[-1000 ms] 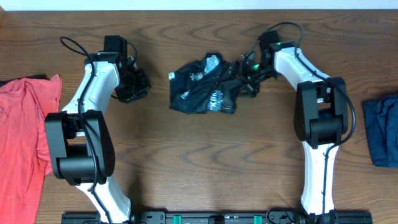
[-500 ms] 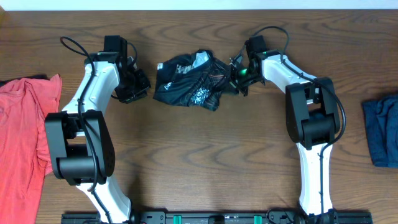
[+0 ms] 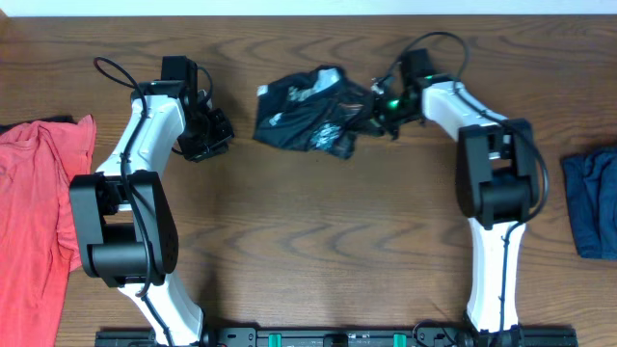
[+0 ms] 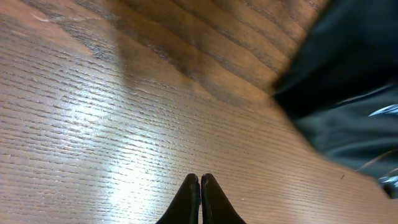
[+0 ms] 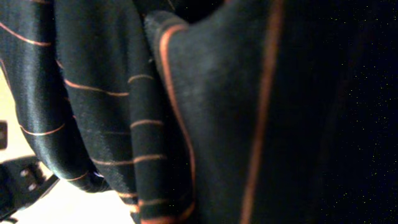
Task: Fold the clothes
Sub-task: 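Lift the jersey bundle off the table with the right gripper, then carry the bundle rightward to the table's right edge with the right gripper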
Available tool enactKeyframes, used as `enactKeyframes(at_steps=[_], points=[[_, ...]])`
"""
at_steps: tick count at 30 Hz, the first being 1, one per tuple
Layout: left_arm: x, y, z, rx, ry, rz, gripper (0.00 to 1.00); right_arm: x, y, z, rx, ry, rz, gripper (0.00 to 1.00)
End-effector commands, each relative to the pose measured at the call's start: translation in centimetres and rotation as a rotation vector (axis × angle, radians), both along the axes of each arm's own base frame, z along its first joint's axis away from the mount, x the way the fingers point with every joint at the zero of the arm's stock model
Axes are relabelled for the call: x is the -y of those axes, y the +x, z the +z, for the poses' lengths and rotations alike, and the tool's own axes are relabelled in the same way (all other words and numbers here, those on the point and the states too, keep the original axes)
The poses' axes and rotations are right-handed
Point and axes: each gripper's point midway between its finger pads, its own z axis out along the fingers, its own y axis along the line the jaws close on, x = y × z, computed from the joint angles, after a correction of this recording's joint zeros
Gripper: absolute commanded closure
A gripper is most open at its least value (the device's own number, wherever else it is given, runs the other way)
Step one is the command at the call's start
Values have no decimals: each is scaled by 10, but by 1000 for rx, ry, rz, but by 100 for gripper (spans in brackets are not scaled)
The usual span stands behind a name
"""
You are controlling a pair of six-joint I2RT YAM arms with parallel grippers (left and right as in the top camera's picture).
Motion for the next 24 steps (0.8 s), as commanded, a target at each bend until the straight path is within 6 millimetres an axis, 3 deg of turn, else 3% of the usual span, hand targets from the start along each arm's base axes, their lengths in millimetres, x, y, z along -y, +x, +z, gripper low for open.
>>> enactKeyframes(at_steps=[1,9,15,18,24], points=[[-4,-5,-7,-21,13,-9,94,60,23,11,123,-212,-68,99],[-2,-5,-7,-21,12,-15,94,152,21,74,220,-437,-159,99],[4,-5,-7,-21,10,-28,94,219,13,117,272,-513,-262,99],[7,-6,-7,-21,10,-37,94,249,5,127,269,-529,-310,99],[17,-7,-7,-21,10,-61,93,295,-9,126,249,-559,-344,99]])
